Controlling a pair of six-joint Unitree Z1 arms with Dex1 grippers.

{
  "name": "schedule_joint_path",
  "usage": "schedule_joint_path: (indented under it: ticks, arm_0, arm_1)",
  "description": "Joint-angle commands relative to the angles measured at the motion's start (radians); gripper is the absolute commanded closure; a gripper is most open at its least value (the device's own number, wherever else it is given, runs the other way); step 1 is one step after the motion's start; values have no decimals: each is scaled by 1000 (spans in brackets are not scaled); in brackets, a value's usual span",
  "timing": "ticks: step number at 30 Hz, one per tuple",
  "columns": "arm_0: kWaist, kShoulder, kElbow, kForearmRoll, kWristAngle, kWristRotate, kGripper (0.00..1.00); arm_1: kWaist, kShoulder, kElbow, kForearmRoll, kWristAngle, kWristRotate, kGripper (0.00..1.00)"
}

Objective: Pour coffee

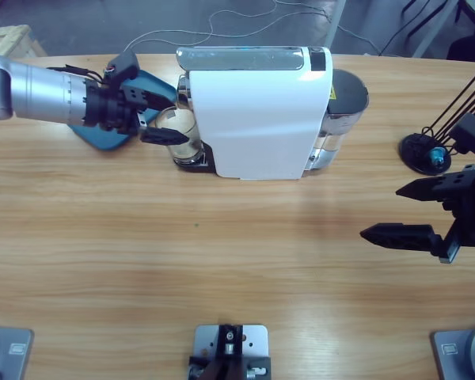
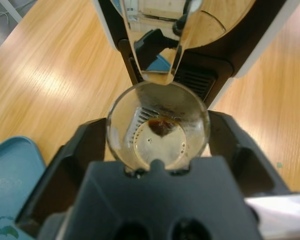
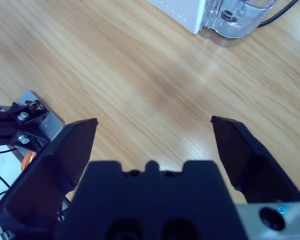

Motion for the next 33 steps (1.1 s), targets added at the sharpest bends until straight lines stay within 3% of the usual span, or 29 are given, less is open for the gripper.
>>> schedule_joint_path:
  ticks: [1, 3, 4, 14, 22, 27, 33]
  arm_0:
    - [-15, 69, -1, -12, 7, 4, 603]
    - [-13, 69, 1, -12, -3, 6, 955]
    - [-13, 69, 2, -12, -5, 6, 993]
    - [26, -52, 73, 1, 0, 7, 1000]
    - [211, -202, 78, 50, 80, -10, 1000]
    - [214, -131, 31, 39, 260, -72, 1000]
    - [222, -10, -52, 30, 370, -123, 1000]
  arm_1:
    - [-10, 7, 5, 12, 13, 5, 0]
    - [-10, 3, 5, 12, 12, 5, 0]
    - [-10, 3, 5, 12, 12, 5, 0]
    - [-10, -1, 7, 10, 12, 5, 0]
    - [-10, -20, 15, 6, 12, 5, 0]
    - [-10, -16, 13, 6, 12, 5, 0]
    - [-10, -12, 13, 6, 11, 5, 0]
